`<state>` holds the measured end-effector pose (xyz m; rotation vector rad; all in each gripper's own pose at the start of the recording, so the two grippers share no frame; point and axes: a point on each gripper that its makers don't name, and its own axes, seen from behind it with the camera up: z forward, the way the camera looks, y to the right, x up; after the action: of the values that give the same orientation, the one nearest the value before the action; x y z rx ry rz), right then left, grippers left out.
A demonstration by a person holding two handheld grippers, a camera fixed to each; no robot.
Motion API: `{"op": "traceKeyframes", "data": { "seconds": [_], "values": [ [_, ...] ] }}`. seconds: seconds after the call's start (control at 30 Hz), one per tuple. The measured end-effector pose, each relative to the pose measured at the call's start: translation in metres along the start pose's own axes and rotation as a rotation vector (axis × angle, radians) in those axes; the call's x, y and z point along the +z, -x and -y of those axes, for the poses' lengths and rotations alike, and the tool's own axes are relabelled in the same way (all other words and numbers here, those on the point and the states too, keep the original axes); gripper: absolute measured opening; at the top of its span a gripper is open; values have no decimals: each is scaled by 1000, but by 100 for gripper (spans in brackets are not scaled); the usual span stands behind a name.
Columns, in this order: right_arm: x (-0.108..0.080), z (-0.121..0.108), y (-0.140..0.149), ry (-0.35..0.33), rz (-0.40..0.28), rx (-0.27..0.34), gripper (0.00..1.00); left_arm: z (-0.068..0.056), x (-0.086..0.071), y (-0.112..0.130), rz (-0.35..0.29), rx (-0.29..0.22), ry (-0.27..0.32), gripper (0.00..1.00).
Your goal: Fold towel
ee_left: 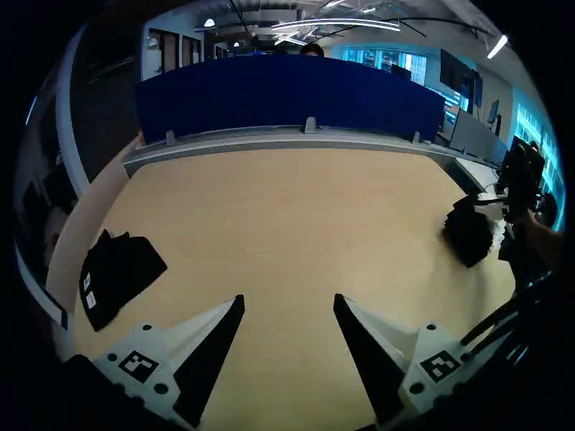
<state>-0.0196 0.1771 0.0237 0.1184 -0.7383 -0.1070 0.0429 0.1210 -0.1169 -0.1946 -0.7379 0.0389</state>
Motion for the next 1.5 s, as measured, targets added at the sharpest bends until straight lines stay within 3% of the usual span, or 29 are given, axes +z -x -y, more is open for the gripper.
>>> {"op": "traceKeyframes", "data": {
  "seconds": [0.3, 0.57, 0.77, 0.97, 1.27, 1.5],
  "values": [
    [26, -20, 17, 39, 59, 15, 98, 9, -5, 4, 1, -14, -25, 92],
    [30, -21, 16, 41, 72, 0, 98, 13, -4, 7, 2, -24, -33, 92],
    [9, -16, 1, 50, 36, -11, 98, 15, -3, 6, -4, -25, -32, 92],
    [-31, 1, -11, 54, -21, -18, 98, 19, 0, 0, -21, -29, -23, 92],
    [-86, 41, -7, 50, -74, -2, 98, 21, 8, -10, -44, -24, 3, 92],
    [-109, 70, -18, 41, -160, 38, 98, 23, 14, -17, -73, -16, 14, 92]
  ]
}}
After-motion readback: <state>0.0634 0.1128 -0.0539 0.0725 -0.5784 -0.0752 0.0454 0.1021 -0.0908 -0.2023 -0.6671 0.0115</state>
